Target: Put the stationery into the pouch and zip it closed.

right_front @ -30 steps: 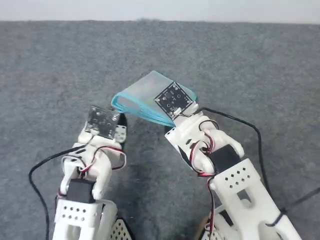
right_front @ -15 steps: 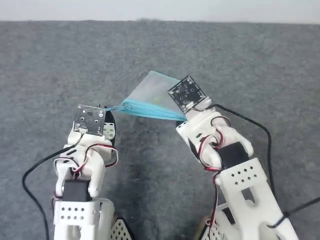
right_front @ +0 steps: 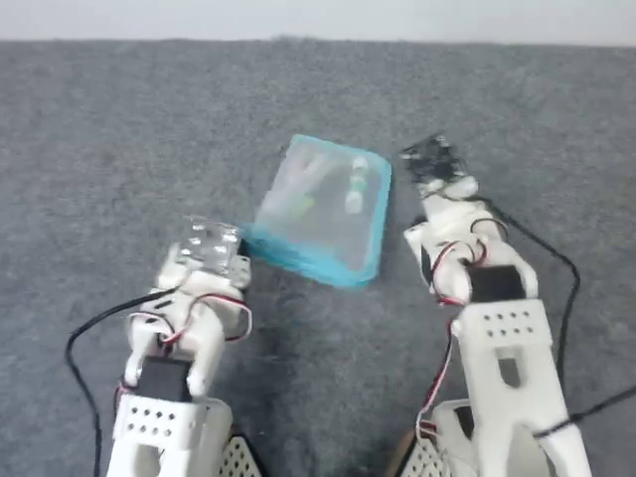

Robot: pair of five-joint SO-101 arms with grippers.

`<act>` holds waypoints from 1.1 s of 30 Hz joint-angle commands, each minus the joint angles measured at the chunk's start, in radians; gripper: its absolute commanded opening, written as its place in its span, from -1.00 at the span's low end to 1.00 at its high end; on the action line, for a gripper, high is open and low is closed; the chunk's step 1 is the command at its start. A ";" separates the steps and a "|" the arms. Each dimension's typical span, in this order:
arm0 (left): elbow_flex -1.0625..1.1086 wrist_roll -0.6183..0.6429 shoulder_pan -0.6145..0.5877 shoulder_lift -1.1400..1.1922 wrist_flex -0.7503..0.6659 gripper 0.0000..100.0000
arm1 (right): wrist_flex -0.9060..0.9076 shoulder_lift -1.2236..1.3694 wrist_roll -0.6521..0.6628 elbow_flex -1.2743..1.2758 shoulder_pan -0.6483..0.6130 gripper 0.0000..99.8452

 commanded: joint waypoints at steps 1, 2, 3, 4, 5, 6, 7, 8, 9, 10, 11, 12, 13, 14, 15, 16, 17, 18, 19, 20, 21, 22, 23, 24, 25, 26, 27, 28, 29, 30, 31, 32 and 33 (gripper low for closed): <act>-0.010 -0.015 0.126 -0.032 0.018 -0.92 | 0.016 0.071 0.026 -0.069 0.025 -0.99; -0.010 -0.014 0.141 -0.032 0.028 -0.86 | 0.042 0.071 0.026 -0.078 0.025 -0.98; -0.012 -0.014 0.150 -0.032 0.035 -0.79 | 0.071 0.068 0.026 -0.087 0.024 -0.98; -0.012 -0.012 0.155 -0.032 0.043 -0.71 | 0.108 0.062 0.026 -0.098 0.024 -0.98; -0.013 -0.012 0.158 -0.032 0.052 -0.65 | 0.150 0.053 0.025 -0.112 0.024 -0.95; -0.015 -0.012 0.160 -0.034 0.060 -0.60 | 0.191 0.042 0.025 -0.121 0.024 -0.90; -0.015 -0.012 0.160 -0.034 0.064 -0.57 | 0.229 0.030 0.021 -0.127 0.024 -0.83; -0.015 -0.012 0.160 -0.034 0.068 -0.55 | 0.262 0.015 0.009 -0.127 0.024 -0.76; -0.015 -0.012 0.160 -0.034 0.068 -0.54 | 0.288 0.001 0.005 -0.127 0.013 -0.69; -0.015 -0.014 0.160 -0.034 0.068 -0.54 | 0.311 -0.010 0.002 -0.126 -0.001 -0.64; -0.015 -0.014 0.161 -0.034 0.068 -0.54 | 0.325 -0.015 -0.003 -0.124 -0.016 -0.60; -0.015 -0.014 0.166 -0.034 0.068 -0.54 | 0.331 -0.019 -0.008 -0.121 -0.035 -0.58; -0.015 -0.014 0.175 -0.034 0.069 -0.54 | 0.334 -0.021 -0.023 -0.121 -0.047 -0.58; -0.015 -0.014 0.186 -0.034 0.078 -0.53 | 0.332 -0.021 -0.043 -0.121 -0.059 -0.58; -0.018 -0.015 0.203 -0.034 0.092 -0.52 | 0.331 -0.021 -0.054 -0.121 -0.068 -0.58; -0.025 -0.018 0.226 -0.034 0.104 -0.48 | 0.329 -0.021 -0.058 -0.123 -0.074 -0.58; -0.033 -0.018 0.241 -0.034 0.123 -0.42 | 0.329 -0.021 -0.058 -0.124 -0.079 -0.58; -0.042 -0.020 0.252 -0.034 0.135 -0.37 | 0.331 -0.021 -0.058 -0.124 -0.081 -0.58; -0.053 -0.020 0.252 -0.034 0.146 -0.33 | 0.332 -0.021 -0.058 -0.124 -0.081 -0.58; -0.059 -0.020 0.242 -0.034 0.146 -0.31 | 0.334 -0.021 -0.058 -0.124 -0.077 -0.58; -0.062 -0.017 0.219 -0.034 0.144 -0.30 | 0.335 -0.021 -0.058 -0.124 -0.076 -0.58; -0.065 -0.015 0.192 -0.034 0.135 -0.30 | 0.337 -0.021 -0.058 -0.123 -0.076 -0.58; -0.065 -0.014 0.164 -0.034 0.120 -0.30 | 0.337 -0.021 -0.060 -0.123 -0.077 -0.58; -0.064 -0.014 0.137 -0.034 0.104 -0.30 | 0.337 -0.021 -0.061 -0.121 -0.081 -0.58; -0.064 -0.009 0.112 -0.034 0.092 -0.30 | 0.337 -0.021 -0.063 -0.121 -0.081 -0.58; -0.064 0.009 0.091 -0.034 0.083 -0.30 | 0.337 -0.021 -0.066 -0.121 -0.082 -0.58; -0.064 0.025 0.078 -0.034 0.075 -0.30 | 0.335 -0.021 -0.066 -0.121 -0.082 -0.58; -0.064 0.035 0.069 -0.034 0.068 -0.30 | 0.334 -0.021 -0.066 -0.121 -0.082 -0.58; -0.062 0.043 0.069 -0.032 0.063 -0.30 | 0.334 -0.021 -0.068 -0.120 -0.082 -0.58; -0.061 0.043 0.069 -0.028 0.058 -0.30 | 0.334 -0.021 -0.068 -0.118 -0.082 -0.58; -0.056 0.043 0.071 -0.028 0.052 -0.30 | 0.329 -0.027 -0.069 -0.106 -0.084 -0.58; -0.044 0.043 0.071 -0.032 0.041 -0.30 | 0.325 -0.033 -0.069 -0.089 -0.084 -0.58; -0.030 0.043 0.069 -0.031 0.018 -0.30 | 0.309 -0.035 -0.069 -0.071 -0.085 -0.58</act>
